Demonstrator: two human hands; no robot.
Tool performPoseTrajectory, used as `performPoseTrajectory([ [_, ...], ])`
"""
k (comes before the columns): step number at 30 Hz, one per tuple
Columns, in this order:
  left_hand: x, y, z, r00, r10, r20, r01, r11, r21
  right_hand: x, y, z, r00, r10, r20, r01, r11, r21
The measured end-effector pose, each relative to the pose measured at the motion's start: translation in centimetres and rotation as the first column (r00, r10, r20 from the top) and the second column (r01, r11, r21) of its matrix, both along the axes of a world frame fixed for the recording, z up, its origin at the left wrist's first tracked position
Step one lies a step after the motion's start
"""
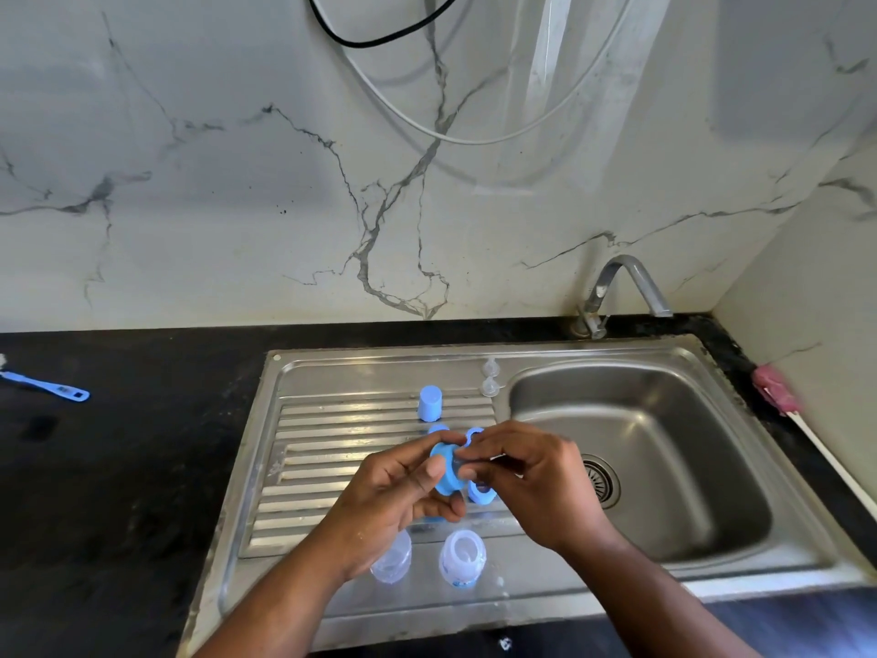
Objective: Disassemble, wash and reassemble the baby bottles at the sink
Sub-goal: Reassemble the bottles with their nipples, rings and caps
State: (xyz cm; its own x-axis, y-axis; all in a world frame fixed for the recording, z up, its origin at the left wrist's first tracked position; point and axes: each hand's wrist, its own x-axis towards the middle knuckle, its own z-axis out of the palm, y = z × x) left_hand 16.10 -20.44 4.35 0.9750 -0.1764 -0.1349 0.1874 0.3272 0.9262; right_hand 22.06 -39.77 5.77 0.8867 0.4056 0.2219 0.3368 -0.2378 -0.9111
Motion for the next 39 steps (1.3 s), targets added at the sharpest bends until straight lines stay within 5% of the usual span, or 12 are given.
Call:
performPoseTrajectory([
  [8, -0.1, 0.0, 0.1, 1.0, -0.02, -0.016, 0.02, 0.999, -0.025, 0.0, 0.2, 0.6, 0.994, -0.015, -0.106, 0.016, 1.0, 0.013],
  [14, 0.1, -1.1, 0.0, 0.984, 0.151, -0.096, -0.154, 0.988, -0.023, -0.5, 0.1, -0.3, 0.998, -0.032, 0.053, 0.033, 0.999, -0.025],
  [26, -0.4, -2.6, 0.0, 0.924, 0.381, -0.031, -0.38, 0.924, 0.034, -1.1, 0.5, -1.5, 0.94, -0.13, 0.315, 0.15, 0.988, -0.042],
  [28, -0.5, -2.6, 0.3, 0.933, 0.359, 0.005, -0.359, 0.933, 0.022, -1.2, 0.4, -1.2, 0.963, -0.14, 0.229, 0.143, 0.99, 0.005],
  [32, -0.3, -1.8, 0.8, 0.951, 0.3, 0.074, -0.308, 0.942, 0.137, -0.9, 0.0, 0.4, 0.968, -0.047, -0.245, 0.094, 0.979, 0.181],
  [39, -0.4, -0.9, 1.7, 0.988, 0.121, 0.097, -0.136, 0.978, 0.16, -0.1, -0.7, 1.6, 0.978, 0.024, -0.207, 0.0, 0.994, 0.113],
])
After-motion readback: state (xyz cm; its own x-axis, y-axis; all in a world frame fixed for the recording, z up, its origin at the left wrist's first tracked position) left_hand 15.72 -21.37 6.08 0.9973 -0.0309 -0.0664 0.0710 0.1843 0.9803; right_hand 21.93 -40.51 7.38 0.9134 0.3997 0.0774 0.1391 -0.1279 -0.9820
